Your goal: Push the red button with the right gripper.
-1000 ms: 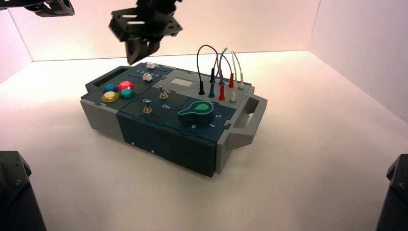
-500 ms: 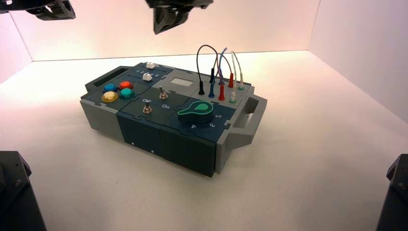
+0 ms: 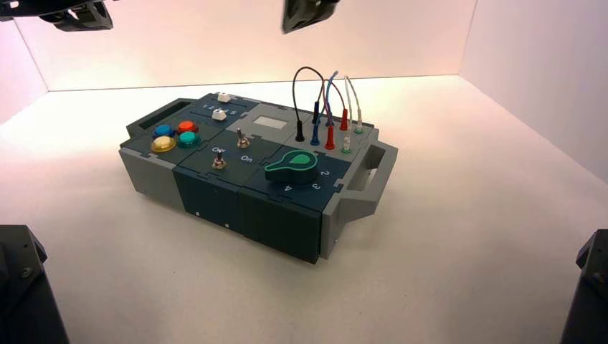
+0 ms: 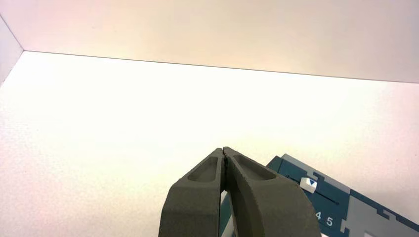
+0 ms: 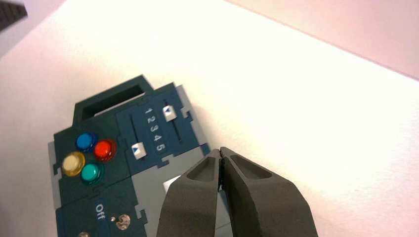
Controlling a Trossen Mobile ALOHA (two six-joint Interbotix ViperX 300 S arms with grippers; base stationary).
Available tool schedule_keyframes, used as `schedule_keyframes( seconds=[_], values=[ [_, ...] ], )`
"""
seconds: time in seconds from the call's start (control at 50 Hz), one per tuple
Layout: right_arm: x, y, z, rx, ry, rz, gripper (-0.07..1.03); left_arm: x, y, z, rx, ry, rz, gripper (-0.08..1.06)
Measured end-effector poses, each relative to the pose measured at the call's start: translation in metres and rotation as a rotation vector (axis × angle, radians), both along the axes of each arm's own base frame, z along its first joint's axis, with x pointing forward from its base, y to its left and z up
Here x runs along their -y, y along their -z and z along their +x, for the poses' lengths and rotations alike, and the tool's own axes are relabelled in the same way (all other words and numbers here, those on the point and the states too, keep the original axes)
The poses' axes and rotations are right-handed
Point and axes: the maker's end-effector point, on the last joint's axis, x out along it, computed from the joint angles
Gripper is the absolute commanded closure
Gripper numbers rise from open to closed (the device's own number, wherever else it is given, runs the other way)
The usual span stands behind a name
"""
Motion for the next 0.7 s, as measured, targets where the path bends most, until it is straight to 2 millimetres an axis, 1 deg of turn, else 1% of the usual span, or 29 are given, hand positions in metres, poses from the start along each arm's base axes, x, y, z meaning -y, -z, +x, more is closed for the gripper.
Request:
schedule_keyframes(
  seconds=[0.1,0.14,0.22,0.24,0.36,0.4,0.46,0.48,0.5,0.52,0.54,0.6,0.7],
  values=[
    [0.012,-0.002,-0.005,0.000,0.017,-0.001,0.99,0.000,0.000,0.000,0.000,0.000,0.000,1.01],
    [0.022,-0.003,-0.006,0.003,0.035,0.000,0.99,0.000,0.000,0.000,0.000,0.000,0.000,1.01],
    [0.034,-0.003,-0.007,0.007,0.060,0.000,0.98,0.000,0.000,0.000,0.000,0.000,0.000,1.01],
    [0.041,-0.003,-0.007,0.013,0.078,0.002,0.99,0.000,0.000,0.000,0.000,0.001,0.001,1.01],
    [0.061,-0.006,-0.006,0.027,0.131,0.010,0.99,0.000,0.000,0.000,0.000,0.001,0.001,1.01],
    [0.074,-0.009,-0.006,0.037,0.162,0.013,0.99,0.000,0.000,0.000,0.000,0.001,0.001,1.01],
    [0.086,-0.010,-0.006,0.044,0.190,0.016,0.99,0.000,0.000,0.000,0.000,0.001,0.001,1.01],
    [0.093,-0.010,-0.006,0.049,0.212,0.018,0.99,0.000,0.000,0.000,0.000,0.000,0.000,1.01],
    [0.093,-0.010,-0.006,0.049,0.212,0.018,0.99,0.000,0.000,0.000,0.000,0.000,0.000,1.01],
    [0.102,-0.010,-0.006,0.054,0.233,0.017,0.99,0.000,0.000,0.000,0.000,0.001,0.001,1.01],
    [0.106,-0.009,-0.006,0.054,0.246,0.018,0.99,0.000,0.000,0.000,0.000,0.001,0.001,1.01],
    [0.117,-0.006,-0.006,0.059,0.276,0.017,0.99,0.000,0.000,0.000,0.000,0.000,0.000,1.01],
    [0.127,-0.003,-0.005,0.065,0.309,0.015,0.99,0.000,0.000,0.000,0.000,0.000,0.000,1.01]
  ],
)
